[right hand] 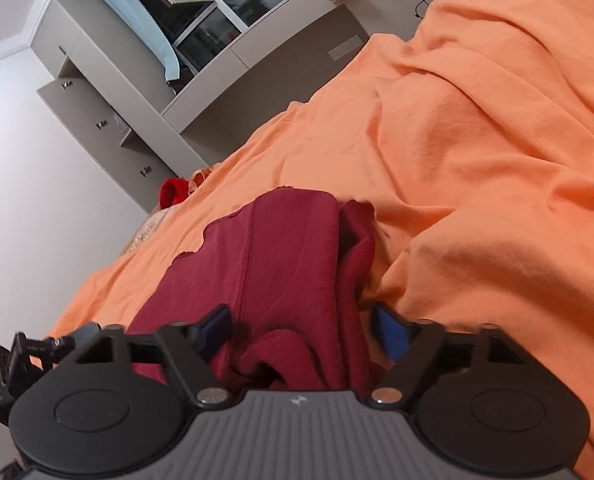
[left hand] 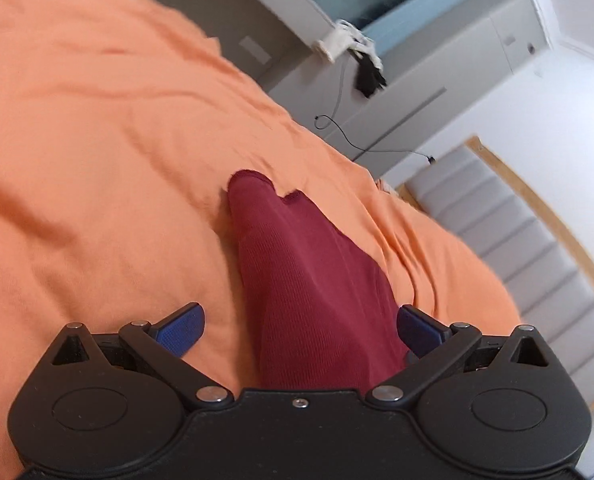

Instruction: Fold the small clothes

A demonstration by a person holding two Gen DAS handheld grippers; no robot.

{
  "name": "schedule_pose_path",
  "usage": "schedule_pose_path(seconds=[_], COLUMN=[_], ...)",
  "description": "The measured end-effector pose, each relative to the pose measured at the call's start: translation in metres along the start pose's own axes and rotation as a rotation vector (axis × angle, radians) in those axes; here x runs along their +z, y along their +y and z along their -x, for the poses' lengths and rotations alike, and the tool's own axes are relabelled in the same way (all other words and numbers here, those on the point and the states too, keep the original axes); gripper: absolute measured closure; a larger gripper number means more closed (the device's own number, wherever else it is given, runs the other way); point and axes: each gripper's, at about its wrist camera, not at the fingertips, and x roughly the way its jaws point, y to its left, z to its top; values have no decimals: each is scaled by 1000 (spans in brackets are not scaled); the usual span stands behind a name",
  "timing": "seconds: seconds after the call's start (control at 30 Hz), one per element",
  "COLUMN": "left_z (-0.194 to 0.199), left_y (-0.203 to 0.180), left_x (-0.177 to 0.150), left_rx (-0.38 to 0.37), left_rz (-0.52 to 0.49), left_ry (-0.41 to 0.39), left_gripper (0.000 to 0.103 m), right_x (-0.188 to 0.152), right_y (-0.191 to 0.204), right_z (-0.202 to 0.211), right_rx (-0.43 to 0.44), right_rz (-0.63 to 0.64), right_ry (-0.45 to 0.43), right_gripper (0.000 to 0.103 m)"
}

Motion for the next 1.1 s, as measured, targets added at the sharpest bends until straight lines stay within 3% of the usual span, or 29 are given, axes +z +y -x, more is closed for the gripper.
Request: schedule_pose_path(seconds=[0.17, 0.27, 0.43, 0.53, 0.73, 0.87, 0.97, 1.1], left_z=[-12, -16, -15, -12, 18, 44, 59, 62], left_y=[-22, -33, -36, -46, -76, -81, -73, -51], left_x=[-6, -9, -7, -6, 1, 7, 15, 23], left_rx=[77, 137, 142, 157, 169, 219, 253, 320], left_rz=[-137, -207, -188, -250, -432, -526, -514, -439], left_ry=[62, 88, 83, 53, -88, -182, -224, -209], left_gripper=[5, 15, 61, 78, 82, 82, 81, 80], right_x=[-3, -4, -6, -5, -9, -13, -15, -22], right_y=[20, 31, 56, 66, 100, 125, 142, 151], right_z=[-3, -2, -2, 1, 0, -13, -30, -57], right_rx=[-49, -70, -130, -132, -90, -44, -19, -37], right_rz=[86, 127, 226, 249, 345, 429, 490, 537], right_ry=[5, -11, -54, -102, -203, -262, -282, -220], right_gripper=[50, 60, 73, 77, 80, 80, 79, 79])
